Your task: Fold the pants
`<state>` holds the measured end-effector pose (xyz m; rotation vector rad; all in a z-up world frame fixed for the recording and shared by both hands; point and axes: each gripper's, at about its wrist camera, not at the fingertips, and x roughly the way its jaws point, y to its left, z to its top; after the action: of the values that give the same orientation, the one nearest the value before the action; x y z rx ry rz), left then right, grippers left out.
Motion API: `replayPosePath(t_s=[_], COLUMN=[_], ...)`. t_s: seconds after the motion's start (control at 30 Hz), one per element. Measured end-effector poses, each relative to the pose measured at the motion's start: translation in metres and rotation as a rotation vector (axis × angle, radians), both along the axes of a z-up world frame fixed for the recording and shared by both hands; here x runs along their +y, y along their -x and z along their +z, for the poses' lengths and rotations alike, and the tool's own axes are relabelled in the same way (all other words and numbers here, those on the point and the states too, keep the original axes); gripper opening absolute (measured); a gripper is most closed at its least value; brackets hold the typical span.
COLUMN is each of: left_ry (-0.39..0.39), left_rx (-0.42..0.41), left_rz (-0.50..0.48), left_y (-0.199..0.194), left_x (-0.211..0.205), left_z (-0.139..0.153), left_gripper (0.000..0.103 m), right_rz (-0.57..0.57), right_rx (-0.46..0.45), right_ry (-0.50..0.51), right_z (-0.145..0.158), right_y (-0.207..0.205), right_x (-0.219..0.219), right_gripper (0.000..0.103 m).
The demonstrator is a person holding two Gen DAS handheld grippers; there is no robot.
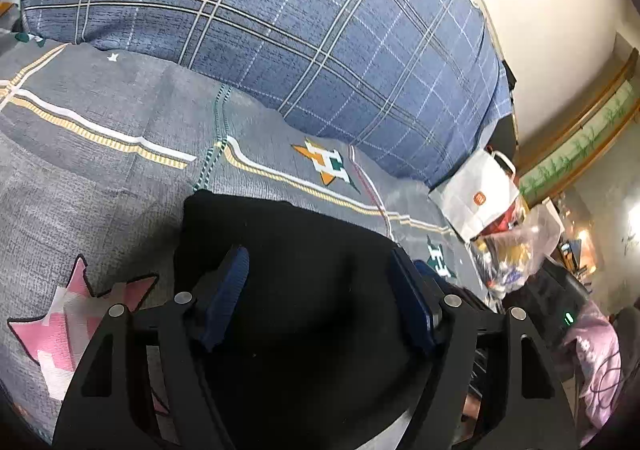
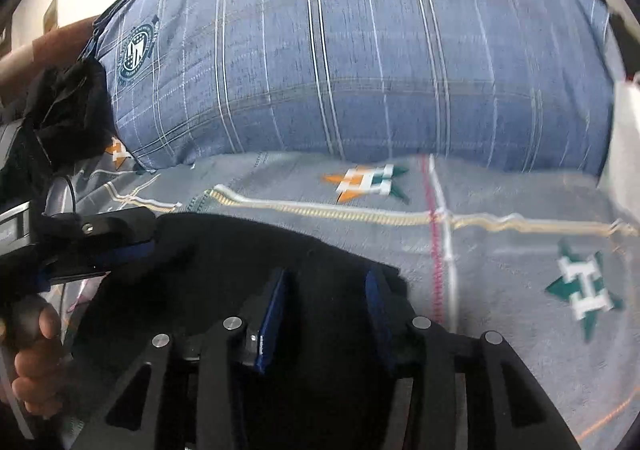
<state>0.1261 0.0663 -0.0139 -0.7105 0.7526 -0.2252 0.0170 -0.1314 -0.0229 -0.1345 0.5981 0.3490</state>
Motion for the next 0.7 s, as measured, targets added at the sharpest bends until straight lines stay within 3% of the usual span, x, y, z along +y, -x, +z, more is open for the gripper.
replayPosePath(t_s=[0.1, 0.2, 0.33, 0.4, 0.47, 0.53, 0.63, 0.7], left_ry=[0.001, -0.026, 0.031, 0.002, -0.046, -0.127, -0.243, -0.271], left_rx=[-0.016, -0.031, 0.005, 0.050, 0.089, 0.075, 0.060, 0.056], left_rz=[-0.001, -0.013, -0.082, -0.091, -0.084, -0.092, -0.106, -0.107], left_y=[0.003, 0.016, 0.050, 0.056, 0.057, 0.055, 0.057, 0.058], left_x=[0.000, -0.003, -0.014, -0.023, -0.033, -0.043, -0.059, -0.062], left_z=[0.004, 0.016, 0.022, 0.016, 0.005, 0.009, 0.011, 0.011], left_gripper=[0.074, 0.074, 0.074, 0.074, 0.074, 0.074, 0.074, 0.074], right_rz=[0.020, 0.032, 0.092, 0.117, 0.095, 0.065, 0.041, 0.036], right_rx=[-0.075, -0.083, -0.140, -0.065, 0.094, 0.116, 0.166, 0.117], right_ry=[0.014, 0.005, 0.053, 0.089, 0.175, 0.115, 0.018, 0.023], right_z=[0.013, 0.021, 0.027, 0.015, -0.016, -0.014, -0.008, 0.001], right_y=[0.027, 0.054, 0.084, 0.075, 0.054, 0.048, 0.043, 0.051], right_x=[-0.002, -0.007, -0.007, -0.003, -0.001, -0.011, -0.025, -0.024], right_gripper=[0.039, 0.039, 0.039, 0.039, 0.042, 0.053, 0.053, 0.053])
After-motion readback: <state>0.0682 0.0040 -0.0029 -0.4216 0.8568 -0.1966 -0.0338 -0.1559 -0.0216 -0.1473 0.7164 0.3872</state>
